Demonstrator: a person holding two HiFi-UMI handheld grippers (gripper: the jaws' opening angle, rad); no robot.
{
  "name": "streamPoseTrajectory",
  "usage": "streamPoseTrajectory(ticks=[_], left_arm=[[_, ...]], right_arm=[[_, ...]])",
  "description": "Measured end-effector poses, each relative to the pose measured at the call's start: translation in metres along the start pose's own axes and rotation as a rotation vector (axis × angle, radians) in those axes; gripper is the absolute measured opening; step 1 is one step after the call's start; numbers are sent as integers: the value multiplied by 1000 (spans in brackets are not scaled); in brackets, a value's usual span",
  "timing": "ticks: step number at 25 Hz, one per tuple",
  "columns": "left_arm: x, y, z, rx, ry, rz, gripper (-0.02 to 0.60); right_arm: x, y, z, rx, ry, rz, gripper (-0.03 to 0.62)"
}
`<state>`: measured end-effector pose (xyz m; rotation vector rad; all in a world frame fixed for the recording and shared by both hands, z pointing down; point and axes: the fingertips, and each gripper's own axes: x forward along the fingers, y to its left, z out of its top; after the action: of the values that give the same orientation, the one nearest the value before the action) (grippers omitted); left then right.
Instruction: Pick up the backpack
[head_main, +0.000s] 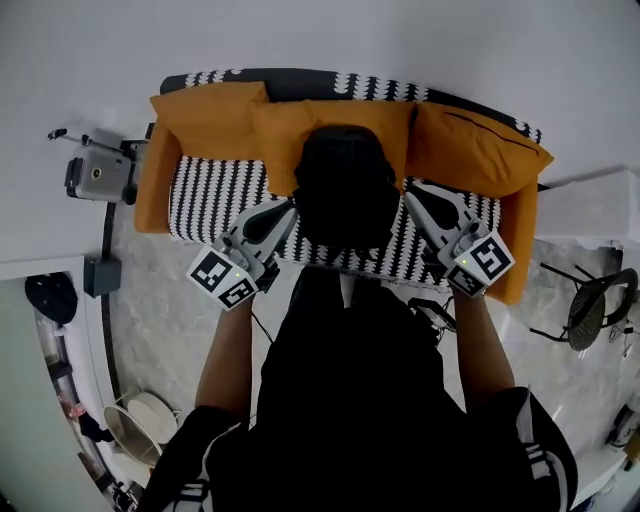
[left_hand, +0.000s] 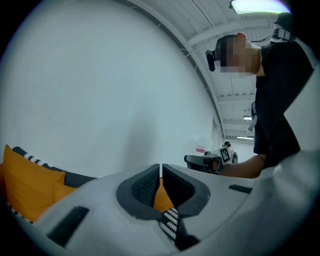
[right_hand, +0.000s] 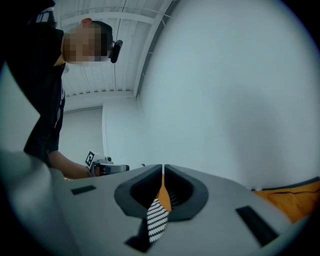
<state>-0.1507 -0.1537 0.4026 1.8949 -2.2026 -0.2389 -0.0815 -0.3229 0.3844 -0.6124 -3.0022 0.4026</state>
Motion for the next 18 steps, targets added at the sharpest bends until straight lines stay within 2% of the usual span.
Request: streamPoseTrajectory(ticks=[3,7,11,18], left_arm=[[5,21,-4,10,20,-23,25],[13,52,-16,-5,35,-43,25],[19,80,-35,-2,91,-68,25],[27,124,-68,-69,128,-108,26]], right_arm=[[16,-5,-3,-12,-11,-32,28],[36,-17,-15,-54,39,-80,28],[55,-26,-23,-49,74,-112,28],[95,-37,-51,-28,127,-168,28]])
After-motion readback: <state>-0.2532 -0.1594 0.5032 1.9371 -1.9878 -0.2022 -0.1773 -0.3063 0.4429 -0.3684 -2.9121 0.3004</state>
